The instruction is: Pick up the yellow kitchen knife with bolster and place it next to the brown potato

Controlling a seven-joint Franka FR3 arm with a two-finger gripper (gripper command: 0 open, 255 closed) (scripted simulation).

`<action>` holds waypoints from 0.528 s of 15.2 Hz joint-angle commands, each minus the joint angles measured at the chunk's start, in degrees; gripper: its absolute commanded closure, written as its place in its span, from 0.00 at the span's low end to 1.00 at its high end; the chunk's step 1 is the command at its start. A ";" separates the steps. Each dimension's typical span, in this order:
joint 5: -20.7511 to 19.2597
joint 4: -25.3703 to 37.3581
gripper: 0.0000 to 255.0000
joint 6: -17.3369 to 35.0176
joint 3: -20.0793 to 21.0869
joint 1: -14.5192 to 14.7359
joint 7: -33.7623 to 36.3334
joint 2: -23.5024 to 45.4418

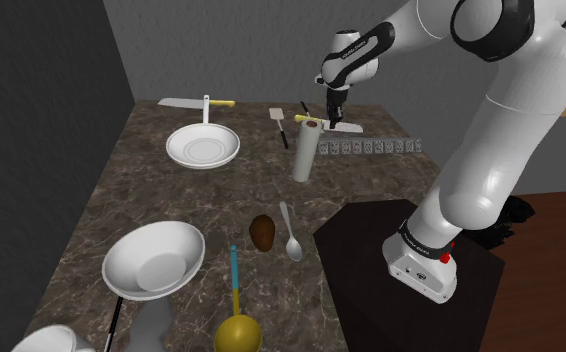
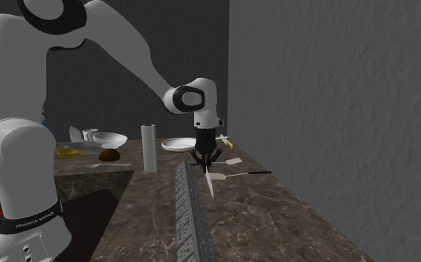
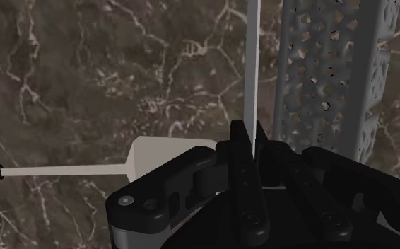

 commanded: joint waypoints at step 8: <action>-2.75 2.39 1.00 -6.67 -0.33 0.65 1.54 -4.81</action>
